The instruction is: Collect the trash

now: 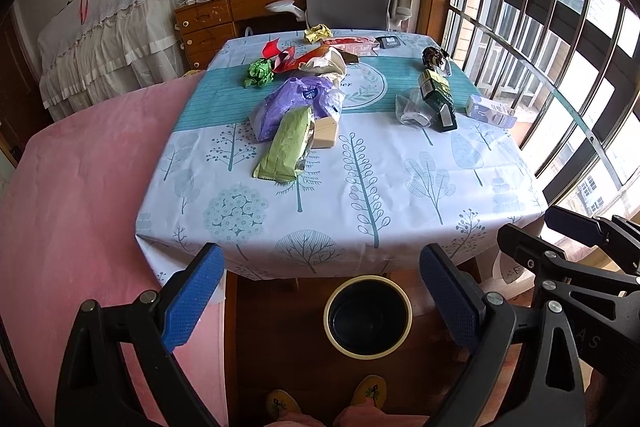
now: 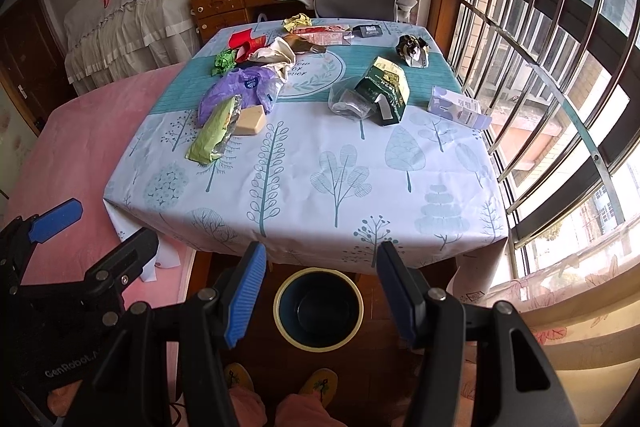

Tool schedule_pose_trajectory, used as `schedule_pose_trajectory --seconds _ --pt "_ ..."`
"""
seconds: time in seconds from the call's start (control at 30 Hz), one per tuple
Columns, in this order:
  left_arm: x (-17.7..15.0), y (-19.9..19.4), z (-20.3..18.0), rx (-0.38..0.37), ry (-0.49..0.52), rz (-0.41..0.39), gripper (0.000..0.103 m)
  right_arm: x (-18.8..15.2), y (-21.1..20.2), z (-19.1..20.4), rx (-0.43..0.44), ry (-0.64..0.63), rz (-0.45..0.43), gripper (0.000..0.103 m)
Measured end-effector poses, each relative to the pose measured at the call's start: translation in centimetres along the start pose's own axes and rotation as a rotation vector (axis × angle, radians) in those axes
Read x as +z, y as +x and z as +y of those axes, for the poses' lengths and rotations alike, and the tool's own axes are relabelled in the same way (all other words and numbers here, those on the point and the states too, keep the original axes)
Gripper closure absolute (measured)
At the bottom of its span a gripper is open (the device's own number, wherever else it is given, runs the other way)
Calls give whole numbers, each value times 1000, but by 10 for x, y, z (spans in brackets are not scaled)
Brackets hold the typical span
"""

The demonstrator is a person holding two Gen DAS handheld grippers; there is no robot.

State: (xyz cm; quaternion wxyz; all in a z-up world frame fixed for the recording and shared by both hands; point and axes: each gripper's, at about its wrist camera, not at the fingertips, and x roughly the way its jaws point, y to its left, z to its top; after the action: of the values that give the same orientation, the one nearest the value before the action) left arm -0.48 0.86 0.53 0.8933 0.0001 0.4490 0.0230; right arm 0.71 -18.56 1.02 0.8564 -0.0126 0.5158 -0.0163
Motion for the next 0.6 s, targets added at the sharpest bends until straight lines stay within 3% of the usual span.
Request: schedule_pose_trajectory --seconds 0.33,0.6 --pt "22 -7 22 110 -37 -48 6 31 4 16 11 -107 -40 45" --pt "50 8 55 172 -21 -53 6 82 24 37 6 -125 -55 45"
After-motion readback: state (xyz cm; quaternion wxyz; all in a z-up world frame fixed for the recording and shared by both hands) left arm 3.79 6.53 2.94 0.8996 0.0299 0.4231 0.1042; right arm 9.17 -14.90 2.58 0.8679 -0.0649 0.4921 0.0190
